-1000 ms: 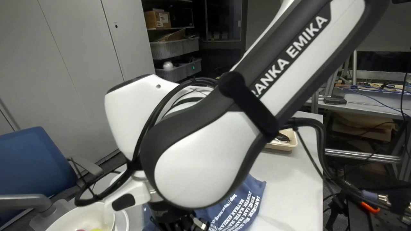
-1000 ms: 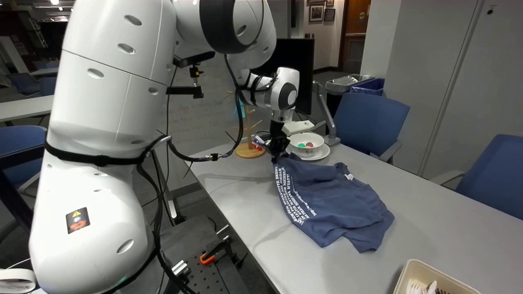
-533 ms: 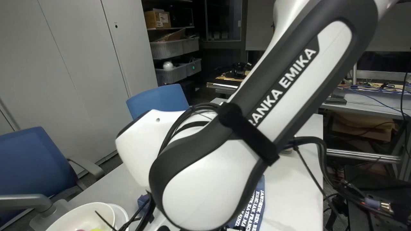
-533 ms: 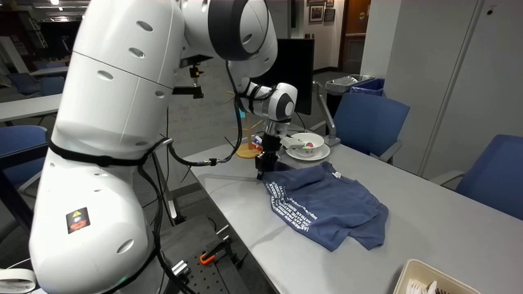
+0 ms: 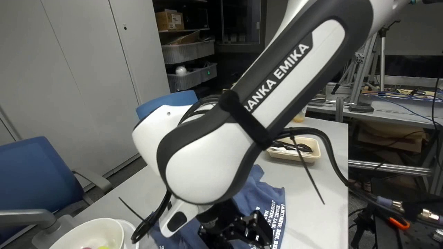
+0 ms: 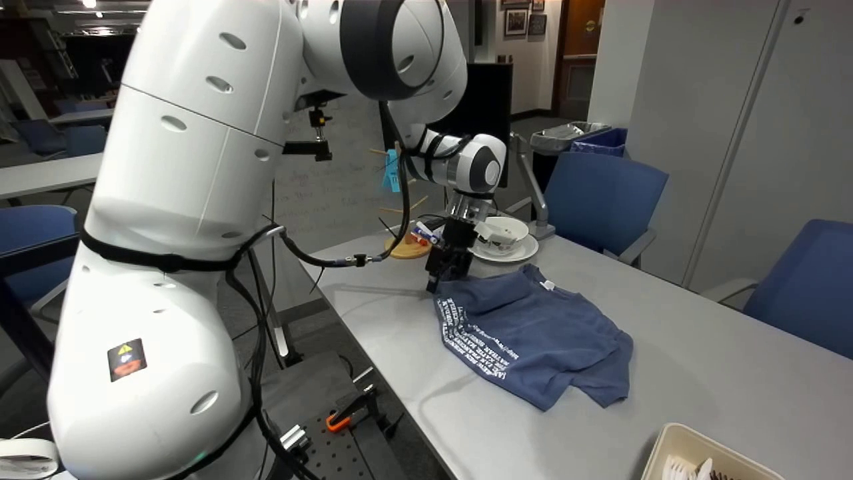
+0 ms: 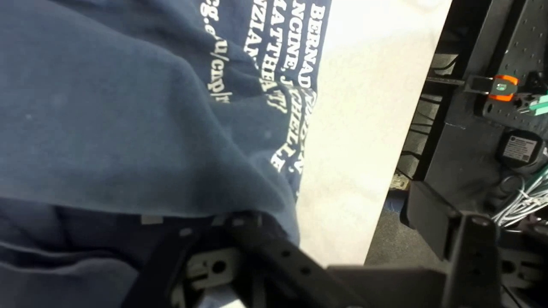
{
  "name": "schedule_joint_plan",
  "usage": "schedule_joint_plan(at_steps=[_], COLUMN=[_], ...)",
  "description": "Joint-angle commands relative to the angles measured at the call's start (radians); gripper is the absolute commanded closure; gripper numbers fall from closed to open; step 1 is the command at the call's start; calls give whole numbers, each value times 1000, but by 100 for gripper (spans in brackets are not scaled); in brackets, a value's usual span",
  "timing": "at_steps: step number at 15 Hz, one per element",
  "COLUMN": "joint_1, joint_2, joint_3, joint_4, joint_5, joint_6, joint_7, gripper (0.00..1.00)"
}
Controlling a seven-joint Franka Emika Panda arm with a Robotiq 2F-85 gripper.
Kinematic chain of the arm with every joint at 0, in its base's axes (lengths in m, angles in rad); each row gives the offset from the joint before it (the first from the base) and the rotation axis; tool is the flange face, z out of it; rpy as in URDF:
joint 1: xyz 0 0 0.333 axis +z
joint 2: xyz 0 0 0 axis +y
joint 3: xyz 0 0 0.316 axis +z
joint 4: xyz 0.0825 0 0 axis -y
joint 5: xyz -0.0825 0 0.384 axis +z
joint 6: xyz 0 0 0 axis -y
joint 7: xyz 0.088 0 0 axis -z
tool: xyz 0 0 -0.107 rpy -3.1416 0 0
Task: Unfold the blue shirt
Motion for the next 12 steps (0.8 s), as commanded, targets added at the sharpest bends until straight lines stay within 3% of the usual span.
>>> schedule_joint_plan(at_steps=[1,4,9,12], joint_1=[-8,-9,6,-4], joint_2=[-34,-32,18,65], joint_3=[-23,-53,-110,-125], joint_4=[47,93,134,140], joint_5=[81,127,87,59], joint_6=[2,54,221,328], joint_7=[55,145,338,377], gripper=[0,0,0,0])
